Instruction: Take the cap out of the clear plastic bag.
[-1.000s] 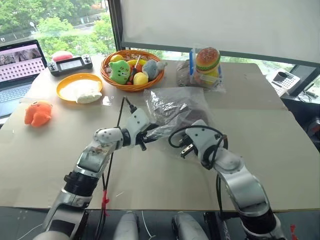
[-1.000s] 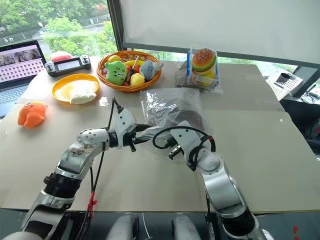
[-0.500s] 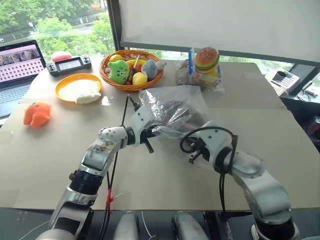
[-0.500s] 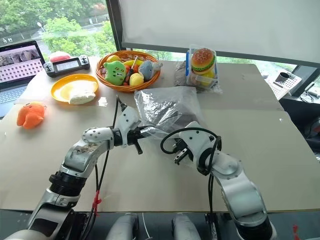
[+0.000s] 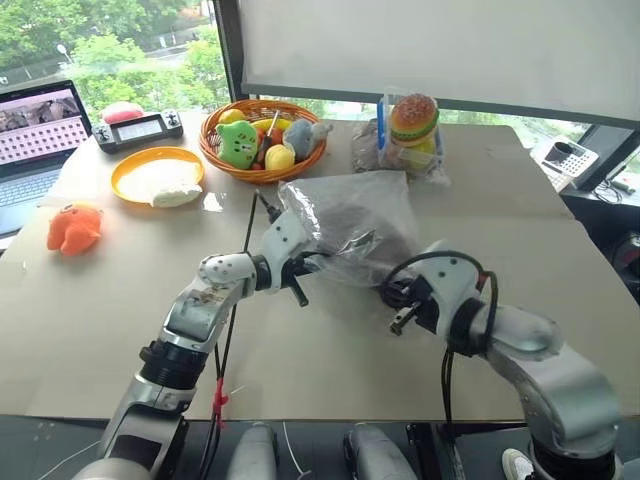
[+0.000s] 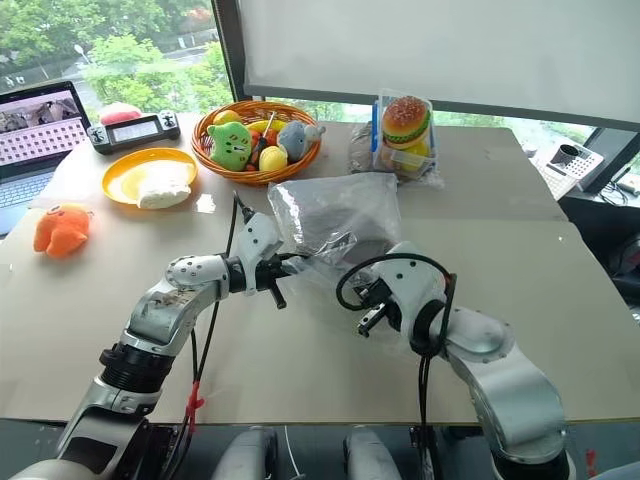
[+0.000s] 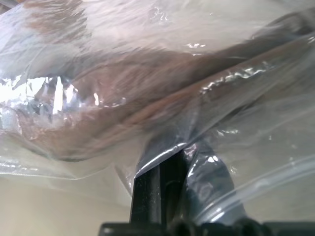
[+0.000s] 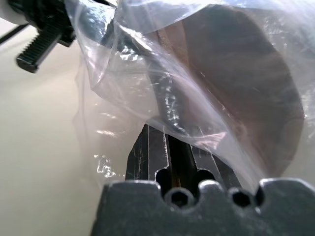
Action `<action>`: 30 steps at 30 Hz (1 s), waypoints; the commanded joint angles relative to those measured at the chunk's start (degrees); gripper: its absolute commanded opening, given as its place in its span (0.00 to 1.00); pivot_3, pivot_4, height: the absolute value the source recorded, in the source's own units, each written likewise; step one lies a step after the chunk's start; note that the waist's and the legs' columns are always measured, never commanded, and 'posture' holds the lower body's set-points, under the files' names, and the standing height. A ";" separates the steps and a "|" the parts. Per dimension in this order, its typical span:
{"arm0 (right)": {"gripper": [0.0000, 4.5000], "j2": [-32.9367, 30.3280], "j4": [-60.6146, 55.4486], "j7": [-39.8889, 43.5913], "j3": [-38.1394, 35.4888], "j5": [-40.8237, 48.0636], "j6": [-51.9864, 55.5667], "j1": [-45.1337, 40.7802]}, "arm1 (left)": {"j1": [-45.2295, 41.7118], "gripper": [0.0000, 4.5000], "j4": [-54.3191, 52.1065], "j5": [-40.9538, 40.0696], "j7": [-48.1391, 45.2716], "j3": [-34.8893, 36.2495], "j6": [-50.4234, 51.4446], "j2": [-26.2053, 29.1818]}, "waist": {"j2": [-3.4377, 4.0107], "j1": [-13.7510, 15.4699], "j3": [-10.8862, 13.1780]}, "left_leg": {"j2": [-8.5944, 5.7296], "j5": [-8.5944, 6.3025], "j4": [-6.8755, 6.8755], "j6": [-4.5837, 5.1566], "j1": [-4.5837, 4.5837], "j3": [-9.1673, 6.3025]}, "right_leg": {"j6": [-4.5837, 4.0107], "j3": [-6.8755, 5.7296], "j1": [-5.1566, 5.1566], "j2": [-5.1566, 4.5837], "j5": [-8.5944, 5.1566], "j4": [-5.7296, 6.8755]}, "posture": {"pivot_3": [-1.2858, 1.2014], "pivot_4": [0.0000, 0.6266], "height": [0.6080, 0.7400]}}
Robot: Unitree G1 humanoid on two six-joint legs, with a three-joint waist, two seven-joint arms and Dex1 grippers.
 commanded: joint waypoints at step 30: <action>0.00 -29.80 19.63 -14.51 11.28 -7.60 -13.67 -0.01 | 1.85 0.02 -6.68 -0.70 2.87 -0.03 4.73 0.79 | -0.08 -0.23 -0.31 | -0.01 0.04 -0.08 0.07 1.16 0.26 | 0.10 0.27 1.23 -0.17 0.01 -0.87 | 0.52 0.24 1.00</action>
